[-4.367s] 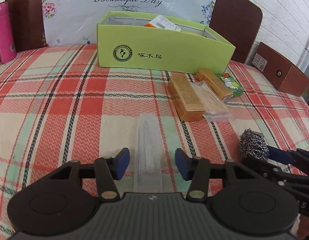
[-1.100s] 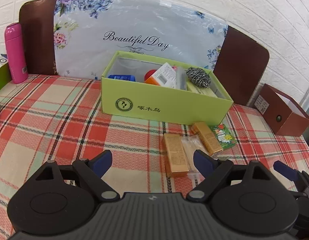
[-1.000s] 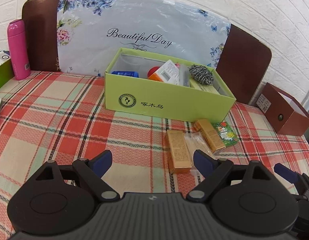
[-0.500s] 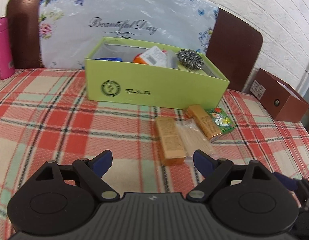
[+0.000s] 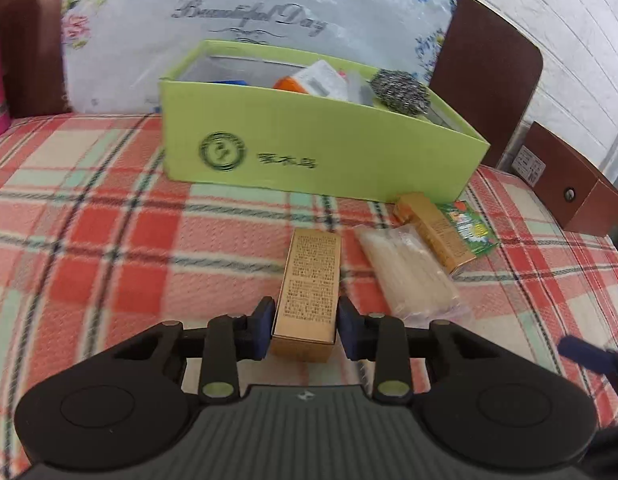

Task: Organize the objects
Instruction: 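Grasp the tan medicine box with the left tool while the right tool grasps the toothpick bag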

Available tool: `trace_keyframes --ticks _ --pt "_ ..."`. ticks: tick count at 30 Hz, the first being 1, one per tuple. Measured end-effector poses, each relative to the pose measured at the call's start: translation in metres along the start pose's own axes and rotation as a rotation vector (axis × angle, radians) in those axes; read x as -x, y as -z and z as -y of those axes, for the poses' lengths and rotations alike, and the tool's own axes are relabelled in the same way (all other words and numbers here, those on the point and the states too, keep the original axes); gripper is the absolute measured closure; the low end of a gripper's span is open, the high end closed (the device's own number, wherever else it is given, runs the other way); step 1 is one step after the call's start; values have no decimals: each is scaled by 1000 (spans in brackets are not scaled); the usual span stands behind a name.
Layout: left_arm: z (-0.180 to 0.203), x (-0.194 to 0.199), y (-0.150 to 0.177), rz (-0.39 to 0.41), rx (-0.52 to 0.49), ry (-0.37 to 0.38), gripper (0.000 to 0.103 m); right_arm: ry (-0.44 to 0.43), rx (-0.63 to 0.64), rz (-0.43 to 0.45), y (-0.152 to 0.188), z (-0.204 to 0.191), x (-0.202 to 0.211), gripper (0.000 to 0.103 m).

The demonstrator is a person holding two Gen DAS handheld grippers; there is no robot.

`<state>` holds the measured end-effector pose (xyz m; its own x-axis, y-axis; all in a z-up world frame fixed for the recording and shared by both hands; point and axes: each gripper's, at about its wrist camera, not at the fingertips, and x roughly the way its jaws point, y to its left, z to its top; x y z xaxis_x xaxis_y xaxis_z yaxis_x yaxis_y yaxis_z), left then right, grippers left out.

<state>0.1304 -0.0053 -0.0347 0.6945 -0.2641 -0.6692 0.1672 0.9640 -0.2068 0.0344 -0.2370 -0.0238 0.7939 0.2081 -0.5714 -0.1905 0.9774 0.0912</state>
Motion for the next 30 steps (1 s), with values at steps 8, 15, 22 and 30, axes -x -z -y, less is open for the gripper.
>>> trace_keyframes --ticks 8,15,22,30 --pt "-27 28 21 2 33 -51 67 -27 -19 -25 -30 -18 -70 3" --pt "-26 26 20 -11 27 -24 68 -45 10 -44 -22 -24 -65 65" --pt "-6 35 26 -25 -27 66 69 -110 48 -77 5 -32 -17 68" --pt "6 32 22 -15 -57 43 61 -108 16 -85 10 -30 -9 49"
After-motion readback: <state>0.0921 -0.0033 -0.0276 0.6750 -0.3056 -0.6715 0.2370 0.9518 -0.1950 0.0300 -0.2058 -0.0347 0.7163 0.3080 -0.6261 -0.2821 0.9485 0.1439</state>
